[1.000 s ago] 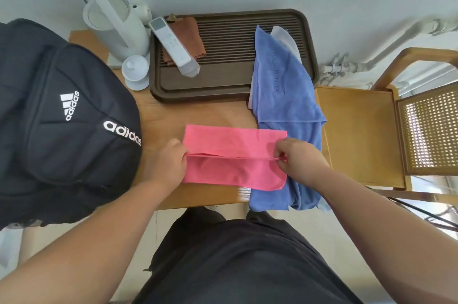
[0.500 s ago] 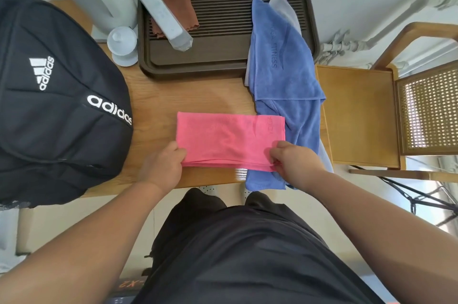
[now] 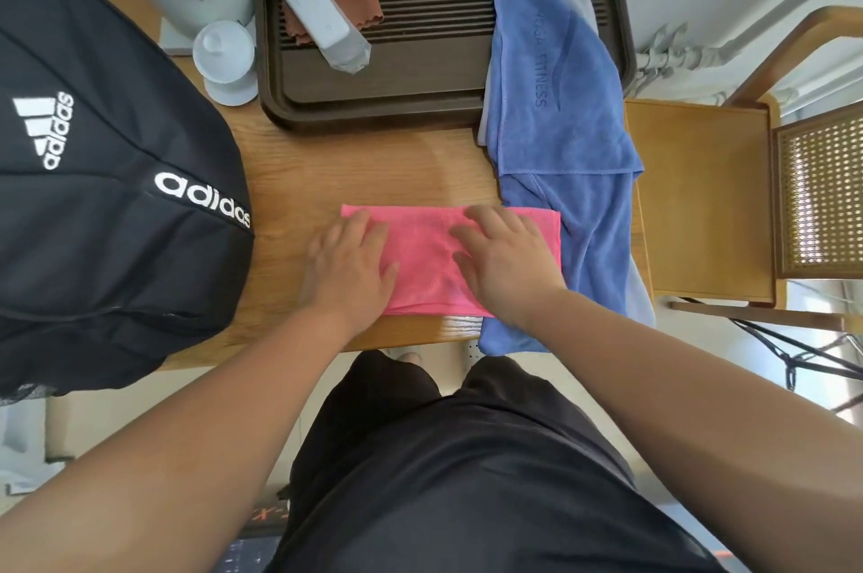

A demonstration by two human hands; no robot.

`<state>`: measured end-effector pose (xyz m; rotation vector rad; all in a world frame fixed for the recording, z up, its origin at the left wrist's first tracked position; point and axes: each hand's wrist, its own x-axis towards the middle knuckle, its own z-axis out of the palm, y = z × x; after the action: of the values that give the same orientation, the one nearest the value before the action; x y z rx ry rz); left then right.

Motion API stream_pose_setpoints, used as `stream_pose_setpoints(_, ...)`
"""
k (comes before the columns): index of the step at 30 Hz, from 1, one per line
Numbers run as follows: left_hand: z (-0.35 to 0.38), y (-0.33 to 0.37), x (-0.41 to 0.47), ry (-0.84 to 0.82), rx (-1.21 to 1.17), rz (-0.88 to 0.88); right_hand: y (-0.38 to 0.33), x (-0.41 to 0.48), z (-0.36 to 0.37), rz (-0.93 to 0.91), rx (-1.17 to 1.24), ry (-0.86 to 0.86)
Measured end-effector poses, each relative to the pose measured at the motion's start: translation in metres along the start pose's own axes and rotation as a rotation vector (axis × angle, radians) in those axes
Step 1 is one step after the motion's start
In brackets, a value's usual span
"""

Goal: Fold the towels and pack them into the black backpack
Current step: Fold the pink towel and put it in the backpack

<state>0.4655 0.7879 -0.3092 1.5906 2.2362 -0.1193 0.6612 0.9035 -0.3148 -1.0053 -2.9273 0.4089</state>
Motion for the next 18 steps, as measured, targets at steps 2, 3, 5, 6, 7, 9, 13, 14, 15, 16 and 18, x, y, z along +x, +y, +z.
stream_pose_setpoints(2,0.011,0.0,0.005,-0.1,0.049,-0.017,-0.008,0.01,0.015,0.005,-0.02,-0.088)
stream_pose_setpoints(3,0.016,-0.003,0.006,-0.135,0.066,-0.014,-0.009,0.012,0.022,0.01,-0.036,-0.144)
stream_pose_setpoints(5,0.027,-0.013,0.004,-0.173,0.079,0.004,-0.007,0.009,0.033,0.015,-0.078,-0.23)
stream_pose_setpoints(6,0.03,-0.017,0.002,-0.182,0.08,0.016,-0.004,0.005,0.038,0.009,-0.101,-0.256)
stream_pose_setpoints(7,0.032,-0.021,0.002,-0.187,0.078,0.029,-0.001,0.0,0.042,-0.002,-0.119,-0.273)
stream_pose_setpoints(9,0.034,-0.027,0.003,-0.195,0.082,0.058,0.004,-0.005,0.047,-0.025,-0.142,-0.293)
stream_pose_setpoints(13,0.032,-0.037,0.003,-0.19,0.067,0.107,0.005,-0.002,0.047,-0.029,-0.165,-0.311)
stream_pose_setpoints(14,0.031,-0.038,0.001,-0.159,0.027,0.094,0.004,-0.002,0.046,-0.029,-0.166,-0.316)
stream_pose_setpoints(15,0.029,-0.038,-0.002,-0.11,-0.039,0.053,0.003,-0.002,0.045,-0.028,-0.168,-0.321)
stream_pose_setpoints(16,0.027,-0.037,-0.004,-0.044,-0.121,-0.018,0.002,-0.002,0.044,-0.024,-0.171,-0.324)
stream_pose_setpoints(18,0.022,-0.032,-0.007,0.106,-0.274,-0.195,-0.002,-0.001,0.041,-0.002,-0.168,-0.316)
